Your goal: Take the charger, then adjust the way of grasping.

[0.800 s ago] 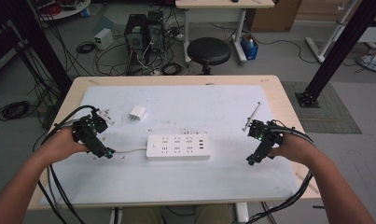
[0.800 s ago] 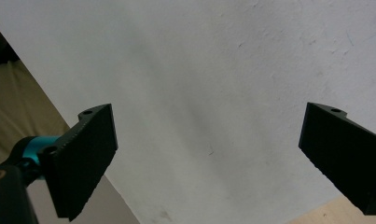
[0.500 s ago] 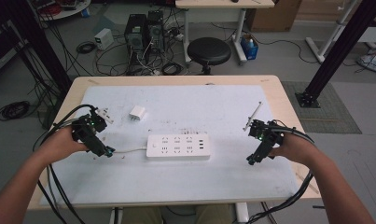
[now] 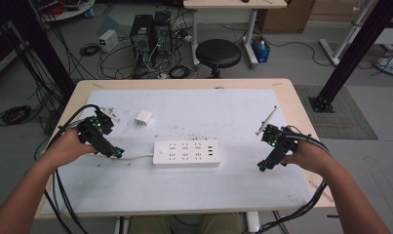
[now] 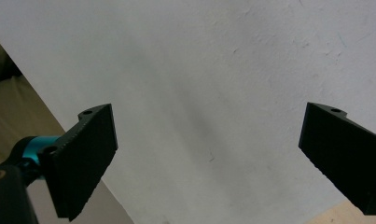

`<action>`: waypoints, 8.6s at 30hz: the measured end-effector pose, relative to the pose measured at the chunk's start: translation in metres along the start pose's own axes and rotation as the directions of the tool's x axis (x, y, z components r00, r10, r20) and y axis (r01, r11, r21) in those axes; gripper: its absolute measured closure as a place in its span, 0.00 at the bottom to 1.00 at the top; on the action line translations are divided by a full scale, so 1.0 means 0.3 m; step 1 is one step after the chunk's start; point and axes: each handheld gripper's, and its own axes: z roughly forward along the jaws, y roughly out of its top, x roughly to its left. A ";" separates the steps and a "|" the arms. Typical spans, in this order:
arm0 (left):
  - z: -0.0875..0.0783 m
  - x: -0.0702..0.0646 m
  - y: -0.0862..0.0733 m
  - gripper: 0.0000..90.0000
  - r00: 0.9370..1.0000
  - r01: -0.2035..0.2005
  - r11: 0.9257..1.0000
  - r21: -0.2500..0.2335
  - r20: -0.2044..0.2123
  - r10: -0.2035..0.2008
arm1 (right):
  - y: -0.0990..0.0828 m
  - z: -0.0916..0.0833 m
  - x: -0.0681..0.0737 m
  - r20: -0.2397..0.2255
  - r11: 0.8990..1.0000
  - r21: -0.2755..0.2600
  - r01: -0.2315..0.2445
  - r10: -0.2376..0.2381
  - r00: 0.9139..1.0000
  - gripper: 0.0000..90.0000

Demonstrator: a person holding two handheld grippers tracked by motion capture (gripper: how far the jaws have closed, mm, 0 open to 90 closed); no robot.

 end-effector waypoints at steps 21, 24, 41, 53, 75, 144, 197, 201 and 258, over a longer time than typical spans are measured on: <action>0.106 0.144 0.148 0.07 0.928 0.319 0.923 -0.216 -0.125 -0.350 | -0.008 0.004 0.004 0.001 0.999 -0.032 -0.016 0.016 1.000 0.04; 0.132 0.170 0.154 0.07 0.917 0.343 0.910 -0.232 -0.126 -0.377 | -0.005 0.005 0.005 0.000 0.999 -0.032 -0.024 0.024 1.000 0.04; 0.349 0.255 0.222 0.07 0.882 0.405 0.887 -0.224 -0.161 -0.443 | -0.020 0.006 0.010 -0.004 0.997 -0.067 -0.047 0.047 0.999 0.04; 0.440 0.281 0.242 0.13 0.864 0.452 0.872 -0.187 -0.151 -0.480 | -0.011 0.000 0.013 0.000 0.997 -0.055 -0.045 0.046 0.999 0.04; 0.476 0.284 0.234 0.43 0.867 0.456 0.873 -0.172 -0.136 -0.480 | -0.014 0.004 0.019 -0.004 0.998 -0.043 -0.040 0.040 0.999 0.04; -0.119 -0.212 0.125 0.47 0.981 -0.178 0.892 -0.416 -0.004 0.194 | 0.029 -0.040 0.123 0.039 0.984 -0.175 -0.028 0.035 0.999 0.04; 0.090 -0.480 0.309 0.47 0.854 -0.433 0.795 -0.425 0.090 0.513 | 0.047 0.017 0.167 -0.679 0.703 -0.329 -0.631 0.289 0.675 0.04; 0.100 -0.484 0.319 0.47 0.852 -0.439 0.793 -0.423 0.083 0.516 | 0.055 0.019 0.167 -0.699 0.693 -0.314 -0.649 0.294 0.652 0.04; 0.136 -0.432 0.297 0.21 0.917 -0.328 0.875 -0.357 0.104 0.386 | 0.135 0.119 0.151 -0.706 0.653 -0.350 -0.672 0.287 0.647 0.69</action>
